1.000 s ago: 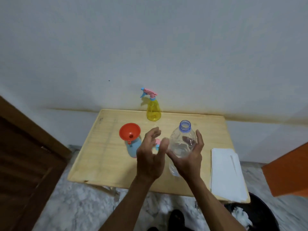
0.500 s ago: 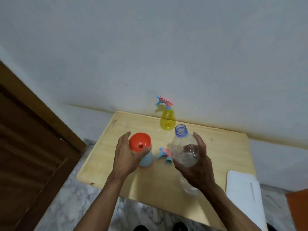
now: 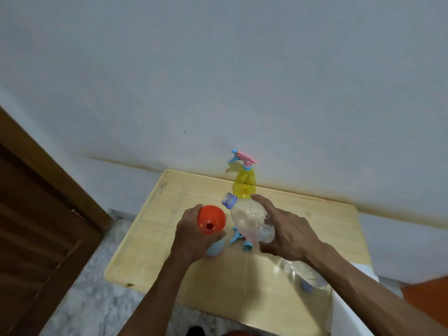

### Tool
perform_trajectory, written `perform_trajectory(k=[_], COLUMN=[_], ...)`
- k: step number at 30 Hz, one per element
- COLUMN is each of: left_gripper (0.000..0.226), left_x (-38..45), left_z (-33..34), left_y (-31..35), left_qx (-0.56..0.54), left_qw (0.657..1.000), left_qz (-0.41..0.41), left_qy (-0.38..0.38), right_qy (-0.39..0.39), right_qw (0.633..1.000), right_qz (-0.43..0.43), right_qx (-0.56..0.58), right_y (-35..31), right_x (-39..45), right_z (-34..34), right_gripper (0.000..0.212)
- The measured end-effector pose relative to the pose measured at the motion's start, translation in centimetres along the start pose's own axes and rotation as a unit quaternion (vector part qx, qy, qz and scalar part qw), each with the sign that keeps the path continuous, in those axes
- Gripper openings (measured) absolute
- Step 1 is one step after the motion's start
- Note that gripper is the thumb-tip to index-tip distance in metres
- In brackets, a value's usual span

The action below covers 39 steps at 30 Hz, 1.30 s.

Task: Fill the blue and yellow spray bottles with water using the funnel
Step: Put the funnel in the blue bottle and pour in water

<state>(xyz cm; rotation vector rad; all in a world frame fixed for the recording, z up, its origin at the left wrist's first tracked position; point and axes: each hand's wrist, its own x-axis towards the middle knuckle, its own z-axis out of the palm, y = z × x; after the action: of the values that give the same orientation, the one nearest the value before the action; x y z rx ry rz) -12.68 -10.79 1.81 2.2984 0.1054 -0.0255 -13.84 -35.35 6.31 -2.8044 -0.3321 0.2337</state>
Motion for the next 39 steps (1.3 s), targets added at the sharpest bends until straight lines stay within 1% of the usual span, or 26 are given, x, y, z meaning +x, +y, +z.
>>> perform_trajectory(k=[3, 6, 11, 21, 25, 31, 39], left_gripper=[0.094, 0.098, 0.1, 0.099, 0.095, 0.096, 0.097], left_x=[0.5, 0.9, 1.4, 1.5, 1.5, 1.6, 1.7], left_z=[-0.6, -0.9, -1.4, -1.8, -1.9, -2.0, -1.9], left_y=[-0.4, -0.8, -1.3, -1.4, -1.2, -1.4, -1.4], left_qx=[-0.007, -0.007, -0.006, -0.023, -0.022, -0.017, -0.012], left_qw=[1.0, 0.999, 0.997, 0.996, 0.995, 0.995, 0.994], left_qz=[0.007, 0.008, 0.025, 0.031, 0.035, 0.034, 0.033], left_qy=[-0.025, -0.046, -0.072, -0.085, -0.089, -0.096, -0.099], right_qy=[-0.04, -0.058, -0.083, -0.1, -0.102, -0.106, -0.112], right_qw=[0.998, 0.993, 0.984, 0.977, 0.975, 0.969, 0.97], right_qz=[0.0, 0.004, -0.001, 0.015, 0.02, 0.02, 0.026], right_qx=[-0.056, -0.099, -0.155, -0.189, -0.196, -0.223, -0.216], right_y=[-0.4, -0.6, -1.0, -1.9, -2.2, -2.4, -2.5], right_x=[0.5, 1.1, 1.8, 2.0, 1.8, 1.6, 1.5], right_z=[-0.1, 0.2, -0.2, 0.5, 0.6, 0.1, 0.2], right_gripper=[0.109, 0.111, 0.114, 0.116, 0.115, 0.113, 0.114])
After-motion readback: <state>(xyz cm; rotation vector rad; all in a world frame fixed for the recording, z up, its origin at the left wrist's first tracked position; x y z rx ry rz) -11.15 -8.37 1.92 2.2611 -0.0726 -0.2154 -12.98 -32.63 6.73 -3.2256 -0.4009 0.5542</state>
